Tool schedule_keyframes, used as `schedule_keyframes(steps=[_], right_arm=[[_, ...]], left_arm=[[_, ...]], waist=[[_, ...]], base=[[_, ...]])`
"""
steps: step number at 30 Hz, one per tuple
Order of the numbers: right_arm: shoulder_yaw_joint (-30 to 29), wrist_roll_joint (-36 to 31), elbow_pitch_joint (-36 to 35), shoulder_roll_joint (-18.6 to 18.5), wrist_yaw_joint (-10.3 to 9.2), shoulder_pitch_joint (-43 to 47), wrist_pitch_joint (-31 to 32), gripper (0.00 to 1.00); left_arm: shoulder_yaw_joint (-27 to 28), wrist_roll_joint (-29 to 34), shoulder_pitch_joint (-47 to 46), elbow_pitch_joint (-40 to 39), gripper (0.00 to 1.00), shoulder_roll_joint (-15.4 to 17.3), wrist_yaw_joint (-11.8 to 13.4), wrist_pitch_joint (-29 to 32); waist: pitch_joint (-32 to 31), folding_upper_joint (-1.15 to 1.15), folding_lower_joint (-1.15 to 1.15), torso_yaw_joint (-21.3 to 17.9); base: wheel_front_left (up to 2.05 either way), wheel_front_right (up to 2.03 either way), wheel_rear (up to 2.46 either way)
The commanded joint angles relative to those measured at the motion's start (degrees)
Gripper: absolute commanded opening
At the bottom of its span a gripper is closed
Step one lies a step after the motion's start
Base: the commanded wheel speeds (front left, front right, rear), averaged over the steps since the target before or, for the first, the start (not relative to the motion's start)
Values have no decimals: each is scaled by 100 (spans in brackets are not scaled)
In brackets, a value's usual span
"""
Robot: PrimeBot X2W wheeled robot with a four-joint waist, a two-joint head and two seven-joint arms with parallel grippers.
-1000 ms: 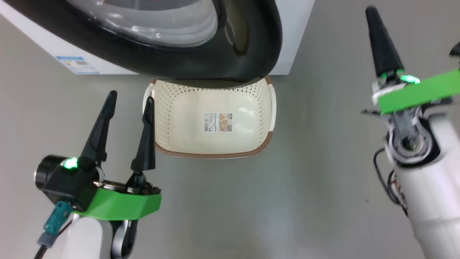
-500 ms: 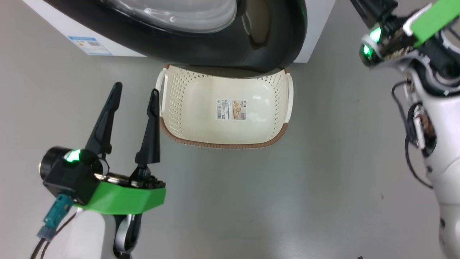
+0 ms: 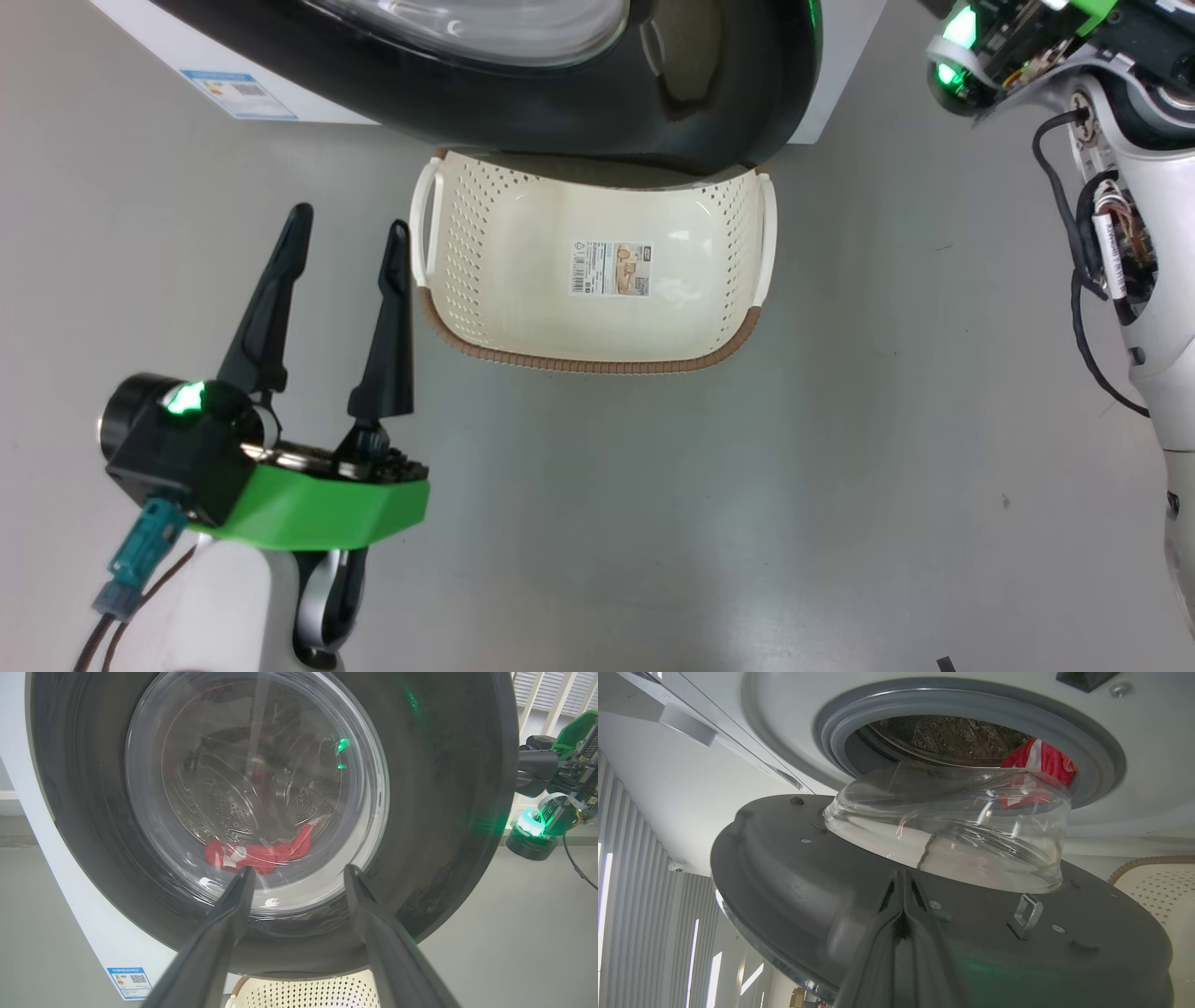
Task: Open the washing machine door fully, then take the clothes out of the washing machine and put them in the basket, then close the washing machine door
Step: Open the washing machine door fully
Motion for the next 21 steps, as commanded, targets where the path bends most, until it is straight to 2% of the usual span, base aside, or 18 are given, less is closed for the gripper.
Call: schedule_keyframes(steps=[1, 21], right_arm=[[61, -81, -134, 84, 37, -73, 74, 0], [244, -336, -312, 322, 37, 561, 453, 0]], left_arm=[[198, 27, -61, -116, 100, 103, 61, -28], [214, -129, 92, 157, 100, 103, 125, -28]], waist=[[5, 0, 0, -7], [-401, 0, 0, 62]], base=[[0, 0, 0], [0, 0, 0]])
